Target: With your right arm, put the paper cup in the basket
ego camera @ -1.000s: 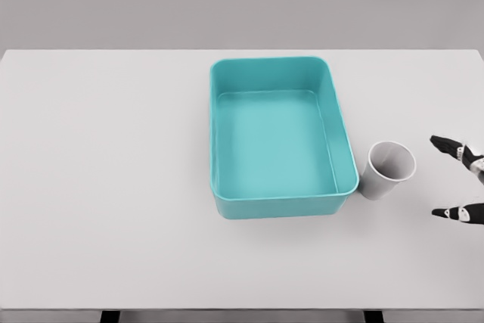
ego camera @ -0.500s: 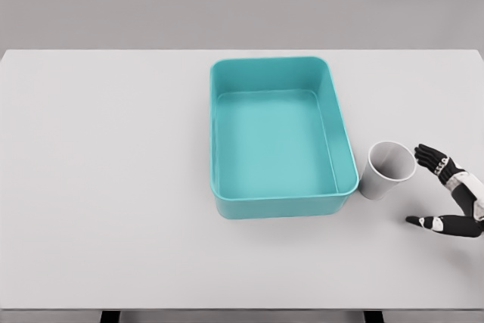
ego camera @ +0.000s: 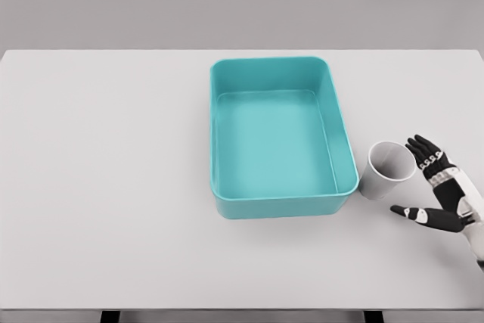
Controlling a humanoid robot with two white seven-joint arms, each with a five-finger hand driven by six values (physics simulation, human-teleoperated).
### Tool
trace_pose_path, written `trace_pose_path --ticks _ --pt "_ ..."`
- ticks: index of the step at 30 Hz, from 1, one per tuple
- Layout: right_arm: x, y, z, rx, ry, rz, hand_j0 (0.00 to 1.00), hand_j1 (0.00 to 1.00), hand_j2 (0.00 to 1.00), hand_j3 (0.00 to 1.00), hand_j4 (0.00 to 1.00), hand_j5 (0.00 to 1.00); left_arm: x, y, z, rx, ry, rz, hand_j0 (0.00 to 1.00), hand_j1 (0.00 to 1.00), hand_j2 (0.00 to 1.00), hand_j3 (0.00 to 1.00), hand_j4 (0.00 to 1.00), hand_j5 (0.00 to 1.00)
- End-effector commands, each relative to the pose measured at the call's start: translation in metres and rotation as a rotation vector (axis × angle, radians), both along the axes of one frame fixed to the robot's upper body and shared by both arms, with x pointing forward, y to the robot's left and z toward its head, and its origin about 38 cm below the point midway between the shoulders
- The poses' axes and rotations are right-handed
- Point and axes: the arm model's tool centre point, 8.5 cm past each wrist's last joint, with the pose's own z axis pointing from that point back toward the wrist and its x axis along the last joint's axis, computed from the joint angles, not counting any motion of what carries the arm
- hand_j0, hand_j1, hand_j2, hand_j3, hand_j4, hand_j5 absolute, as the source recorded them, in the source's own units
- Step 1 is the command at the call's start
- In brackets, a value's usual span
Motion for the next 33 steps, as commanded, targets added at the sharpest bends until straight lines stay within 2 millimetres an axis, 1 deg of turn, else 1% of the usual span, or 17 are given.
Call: trace_pose_path --ticks 1,4,6,8,12,14,15,16,17,20,22,28,30,31,32,33 --pt "-0.001 0.002 -0.003 0.014 0.003 -0.001 1.0 1.0 1.0 1.0 1.0 1.0 0.0 0.0 0.0 0.0 0.001 0.001 1.0 1.0 1.0 1.0 1.0 1.0" --pt "0.001 0.0 -0.003 0.011 0.001 -0.008 1.0 1.0 1.0 1.0 1.0 1.0 0.0 0.0 0.0 0.0 0.0 -0.001 1.0 1.0 1.0 1.0 1.0 1.0" --pt "0.01 -0.001 -0.005 0.017 -0.009 -0.024 1.0 1.0 1.0 1.0 1.0 1.0 0.0 0.0 0.0 0.0 0.001 -0.001 1.0 1.0 1.0 1.0 1.0 1.0" --pt "0.011 0.001 -0.005 0.021 -0.01 -0.022 1.0 1.0 1.0 1.0 1.0 1.0 0.0 0.0 0.0 0.0 0.0 -0.001 1.0 1.0 1.0 1.0 1.0 1.0" --pt "0.012 -0.002 -0.007 0.019 -0.005 -0.028 1.0 1.0 1.0 1.0 1.0 1.0 0.0 0.0 0.0 0.0 0.0 0.001 1.0 1.0 1.0 1.0 1.0 1.0" --pt "0.02 -0.001 -0.006 0.02 -0.018 -0.004 1.0 1.0 1.0 1.0 1.0 1.0 0.0 0.0 0.0 0.0 0.0 -0.001 1.0 1.0 1.0 1.0 1.0 1.0" --pt "0.023 0.005 -0.006 0.042 -0.033 -0.005 1.0 1.0 1.0 1.0 1.0 1.0 0.0 0.0 0.0 0.0 0.001 0.001 1.0 1.0 1.0 1.0 1.0 1.0" --pt "0.029 0.006 -0.002 0.042 -0.047 -0.002 1.0 1.0 1.0 1.0 1.0 1.0 0.0 0.0 0.0 0.0 0.0 -0.001 1.0 1.0 1.0 1.0 1.0 1.0" --pt "0.03 0.005 -0.003 0.038 -0.041 0.003 1.0 1.0 1.0 1.0 1.0 1.0 0.0 0.0 0.0 0.0 0.0 -0.001 1.0 1.0 1.0 1.0 1.0 1.0" --pt "0.03 0.003 -0.005 0.028 -0.02 0.016 1.0 1.0 1.0 1.0 1.0 1.0 0.0 0.0 0.0 0.0 0.0 0.001 1.0 1.0 1.0 1.0 1.0 1.0" --pt "0.029 0.007 -0.007 0.025 -0.017 0.046 1.0 1.0 1.0 1.0 1.0 1.0 0.0 0.0 0.0 0.0 0.0 -0.001 1.0 1.0 1.0 1.0 1.0 1.0" --pt "0.027 0.007 -0.009 0.024 -0.006 0.052 1.0 1.0 1.0 1.0 1.0 1.0 0.0 0.0 0.0 0.0 0.0 0.001 1.0 1.0 1.0 1.0 1.0 1.0" --pt "0.026 0.005 -0.014 0.021 0.008 0.045 1.0 1.0 1.0 1.0 1.0 1.0 0.0 0.0 0.0 0.0 0.0 -0.001 1.0 1.0 1.0 1.0 1.0 1.0" --pt "0.024 0.005 -0.018 0.011 0.022 0.072 0.96 0.96 0.96 0.96 0.96 0.96 0.0 0.0 0.0 0.0 0.0 -0.001 1.0 1.0 1.0 1.0 1.0 1.0" --pt "0.022 0.005 -0.02 0.001 0.026 0.102 0.82 0.82 0.82 0.82 0.82 0.82 0.0 0.0 0.0 0.0 0.0 0.001 1.0 1.0 1.0 1.0 1.0 1.0" --pt "0.021 0.006 -0.021 -0.001 0.028 0.116 0.76 0.76 0.76 0.76 0.76 0.76 0.0 0.0 0.0 0.0 0.0 0.001 1.0 1.0 1.0 1.0 1.0 1.0"
